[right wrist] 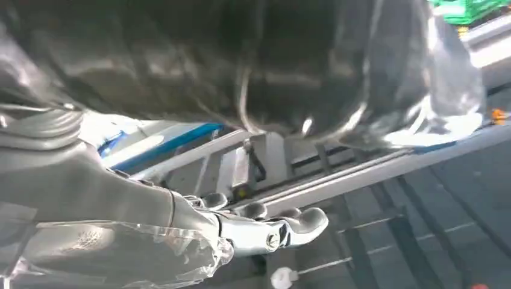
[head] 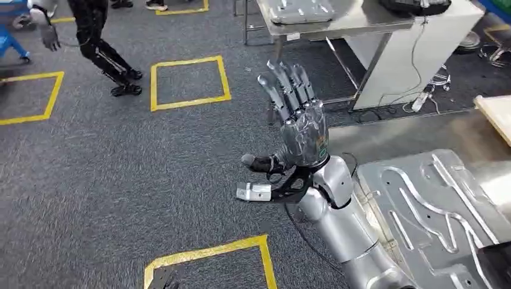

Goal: Take the parts from the cabinet and place them on the table.

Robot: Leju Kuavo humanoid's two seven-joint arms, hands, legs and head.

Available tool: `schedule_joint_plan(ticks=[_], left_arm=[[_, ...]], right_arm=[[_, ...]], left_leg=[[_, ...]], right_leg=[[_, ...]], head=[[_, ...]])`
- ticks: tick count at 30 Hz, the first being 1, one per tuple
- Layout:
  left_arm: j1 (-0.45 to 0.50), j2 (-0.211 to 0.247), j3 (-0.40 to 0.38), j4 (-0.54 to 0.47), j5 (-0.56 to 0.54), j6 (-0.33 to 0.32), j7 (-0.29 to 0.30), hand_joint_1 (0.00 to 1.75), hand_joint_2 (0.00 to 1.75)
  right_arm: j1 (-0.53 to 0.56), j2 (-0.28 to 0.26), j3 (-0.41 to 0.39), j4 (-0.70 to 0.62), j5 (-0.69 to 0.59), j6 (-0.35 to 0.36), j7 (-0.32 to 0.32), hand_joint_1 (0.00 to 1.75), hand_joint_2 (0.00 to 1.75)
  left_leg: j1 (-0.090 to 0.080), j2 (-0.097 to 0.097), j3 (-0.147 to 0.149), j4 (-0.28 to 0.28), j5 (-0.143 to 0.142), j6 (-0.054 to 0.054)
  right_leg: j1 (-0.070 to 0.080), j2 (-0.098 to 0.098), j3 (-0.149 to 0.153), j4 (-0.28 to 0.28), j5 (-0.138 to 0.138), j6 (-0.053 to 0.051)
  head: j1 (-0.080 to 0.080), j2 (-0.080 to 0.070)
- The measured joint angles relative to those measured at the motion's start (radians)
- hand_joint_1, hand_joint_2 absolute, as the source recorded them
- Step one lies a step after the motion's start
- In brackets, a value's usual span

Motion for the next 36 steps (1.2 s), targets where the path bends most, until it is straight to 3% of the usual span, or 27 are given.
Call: schedule_joint_plan(ticks=[2,3,4,5,6,7,8,9,11,13,15,16,18,19,20,22,23,24,25,28,29,30,31,33,34,35,36], left_arm=[[-0.002,0.0,0.0,0.0,0.0,0.004,0.001,0.0,0.0],[-0.001,0.001,0.0,0.0,0.0,0.005,0.003,0.0,0.0],[0.001,0.002,0.0,0.0,0.0,0.005,0.004,0.0,0.0],[0.003,0.003,0.0,0.0,0.0,0.007,0.006,0.0,0.0],[0.004,0.003,0.0,0.0,0.0,0.008,0.008,0.0,0.0],[0.004,0.003,0.0,0.0,0.0,0.008,0.009,0.0,0.0],[0.004,0.003,0.0,0.0,0.0,0.008,0.01,0.0,0.0],[0.006,-0.002,0.0,0.001,0.0,0.006,0.011,0.0,0.0],[0.004,-0.001,0.0,0.0,-0.001,0.004,0.012,0.0,0.0],[0.012,-0.002,0.0,0.0,-0.001,0.003,0.012,0.0,0.0],[0.017,0.0,0.0,0.0,-0.002,0.002,0.013,0.0,0.0],[0.014,0.0,0.0,0.0,-0.001,0.002,0.013,0.0,0.0],[0.011,-0.001,0.0,0.0,-0.002,0.0,0.012,0.0,0.0],[0.012,-0.001,0.0,0.0,-0.002,-0.002,0.013,0.0,0.0],[0.014,-0.001,0.0,0.0,-0.003,-0.002,0.013,0.0,0.0],[0.014,-0.001,0.0,0.0,-0.003,-0.003,0.013,0.0,0.0],[0.013,-0.001,0.0,0.0,-0.003,-0.003,0.013,0.0,0.0],[0.009,-0.003,0.0,0.0,-0.003,-0.004,0.013,0.0,0.0],[0.008,-0.003,0.0,0.0,-0.003,-0.004,0.012,0.0,0.0],[0.01,-0.002,0.0,0.0,-0.003,-0.004,0.012,0.0,0.0],[0.011,-0.002,0.001,0.0,-0.003,-0.004,0.013,0.0,0.0],[0.01,-0.002,0.001,0.0,-0.003,-0.004,0.012,0.0,0.0],[0.007,-0.002,0.001,0.0,-0.003,-0.004,0.012,0.0,0.0],[0.004,-0.002,0.001,0.0,-0.003,-0.005,0.012,0.0,0.0],[0.005,-0.002,0.001,0.0,-0.003,-0.005,0.012,0.0,0.0],[0.006,-0.002,0.001,0.0,-0.003,-0.005,0.012,0.0,0.0],[0.007,-0.002,0.001,0.0,-0.003,-0.005,0.012,0.0,0.0]], right_arm=[[0.012,-0.003,0.0,-0.002,0.0,0.0,0.001,0.0,0.0],[0.019,-0.004,0.0,-0.002,0.0,0.0,0.001,0.0,0.0],[0.026,-0.004,0.0,-0.002,0.002,0.0,0.001,0.0,0.0],[0.03,-0.004,0.0,-0.003,0.002,0.0,0.001,0.0,0.0],[0.031,-0.004,0.0,-0.003,0.002,0.0,0.0,0.0,0.0],[0.031,-0.004,0.0,-0.007,0.003,0.0,0.0,0.0,0.0],[0.031,-0.004,0.0,-0.012,0.008,0.0,0.0,0.0,0.0],[0.035,-0.004,0.0,-0.013,0.016,0.0,-0.001,0.0,0.0],[0.04,-0.005,0.0,-0.018,0.02,0.0,-0.005,0.0,0.0],[0.043,-0.002,0.0,-0.022,0.02,0.0,-0.009,0.0,0.0],[0.045,0.0,0.0,-0.026,0.02,0.0,-0.01,0.0,0.0],[0.046,0.0,0.0,-0.026,0.02,0.0,-0.011,0.0,0.0],[0.053,-0.002,0.0,-0.027,0.023,0.0,-0.011,0.0,0.0],[0.055,-0.002,0.0,-0.027,0.024,0.0,-0.012,0.0,0.0],[0.057,-0.001,0.0,-0.027,0.024,0.0,-0.013,0.0,0.0],[0.057,-0.001,0.0,-0.028,0.024,0.0,-0.013,0.0,0.0],[0.057,-0.001,0.0,-0.028,0.024,0.0,-0.013,0.0,0.0],[0.057,-0.001,0.0,-0.03,0.025,0.0,-0.013,0.0,0.0],[0.057,-0.001,0.0,-0.03,0.025,0.0,-0.013,0.0,0.0],[0.057,0.0,0.0,-0.031,0.026,0.0,-0.013,0.0,0.0],[0.056,0.0,0.0,-0.032,0.027,0.0,-0.013,0.0,0.0],[0.056,0.0,0.0,-0.034,0.028,0.0,-0.014,0.0,0.0],[0.056,0.0,0.0,-0.036,0.028,0.0,-0.014,0.0,0.0],[0.06,-0.003,0.0,-0.035,0.028,0.0,-0.013,0.0,0.0],[0.065,-0.004,0.0,-0.035,0.029,0.0,-0.013,0.0,0.0],[0.069,-0.004,0.0,-0.035,0.031,0.0,-0.013,0.0,0.0],[0.07,-0.005,0.0,-0.035,0.031,0.0,-0.012,0.0,0.0]], left_leg=[[-0.002,-0.023,-0.002,0.0,0.001,0.005],[-0.004,-0.036,-0.003,0.001,0.001,0.005],[-0.006,-0.049,-0.003,0.002,0.002,0.006],[-0.007,-0.064,-0.003,0.002,0.002,0.006],[-0.008,-0.079,-0.002,0.004,0.002,0.006],[-0.01,-0.095,-0.001,0.005,0.002,0.005],[-0.008,-0.107,-0.001,0.005,0.002,0.005],[-0.011,-0.114,-0.007,0.005,0.005,-0.002],[0.004,-0.14,-0.018,0.004,0.012,-0.014],[-0.001,-0.17,-0.017,-0.008,0.019,-0.032],[-0.007,-0.069,-0.037,0.04,-0.016,-0.034],[-0.004,-0.037,-0.069,0.105,-0.053,-0.039],[0.002,-0.013,-0.142,0.256,-0.115,-0.045],[0.005,-0.009,-0.155,0.287,-0.117,-0.048],[0.008,-0.005,-0.143,0.267,-0.096,-0.051],[0.011,0.012,-0.057,0.115,-0.018,-0.053],[0.01,0.051,-0.009,0.023,0.006,-0.052],[-0.006,0.083,0.0,0.018,-0.014,-0.04],[-0.004,0.064,-0.005,0.013,-0.006,-0.03],[-0.006,0.034,-0.012,0.011,-0.004,-0.018],[0.002,0.021,-0.005,0.003,0.001,-0.009],[0.001,0.011,-0.005,0.001,0.003,-0.006],[0.001,0.002,-0.007,0.0,0.004,-0.001],[-0.001,-0.022,-0.011,0.0,0.007,0.003],[-0.002,-0.036,-0.012,0.001,0.007,0.004],[-0.002,-0.052,-0.012,0.002,0.008,0.004],[-0.002,-0.067,-0.012,0.003,0.008,0.003]], right_leg=[[0.001,0.031,-0.078,0.161,-0.075,0.001],[0.001,0.034,-0.109,0.219,-0.089,0.001],[0.001,0.034,-0.119,0.233,-0.08,-0.002],[0.002,0.036,-0.108,0.202,-0.047,-0.006],[0.002,0.041,-0.077,0.131,0.001,-0.012],[0.005,0.06,-0.036,0.039,0.053,-0.021],[0.005,0.106,-0.004,-0.041,0.08,-0.032],[0.0,0.149,0.003,-0.051,0.071,-0.039],[0.008,0.128,0.006,-0.065,0.07,-0.037],[0.004,0.102,0.018,-0.085,0.078,-0.041],[0.0,0.071,0.036,-0.108,0.086,-0.044],[0.003,0.052,0.038,-0.109,0.085,-0.05],[0.007,0.013,0.037,-0.105,0.08,-0.052],[0.007,-0.002,0.037,-0.103,0.078,-0.052],[0.007,-0.018,0.037,-0.1,0.074,-0.049],[0.005,-0.043,0.038,-0.088,0.063,-0.043],[0.006,-0.054,0.04,-0.08,0.056,-0.038],[0.015,-0.063,0.036,-0.077,0.051,-0.031],[0.016,-0.07,0.036,-0.072,0.048,-0.026],[0.016,-0.097,0.042,-0.075,0.046,-0.015],[0.009,-0.079,0.041,-0.07,0.034,-0.005],[0.007,-0.027,0.031,-0.041,0.011,-0.003],[0.003,0.006,0.001,0.024,-0.027,-0.004],[0.004,0.031,-0.077,0.171,-0.087,-0.003],[0.004,0.035,-0.105,0.218,-0.093,-0.003],[0.003,0.037,-0.11,0.215,-0.073,-0.004],[0.001,0.038,-0.093,0.172,-0.034,-0.007]], head=[[0.0,0.0],[0.0,0.0],[0.0,0.0],[0.0,0.0],[0.0,0.0],[0.0,0.0],[0.0,0.0],[-0.003,0.0],[0.0,0.0],[0.0,0.0],[-0.005,0.0],[-0.003,0.0],[-0.004,0.0],[-0.004,0.0],[-0.004,0.0],[-0.004,0.0],[-0.004,0.0],[-0.005,0.0],[-0.003,0.0],[-0.003,0.0],[-0.003,0.0],[-0.003,0.0],[-0.002,0.0],[-0.002,0.0],[-0.003,0.0],[-0.003,0.0],[-0.003,0.0]])
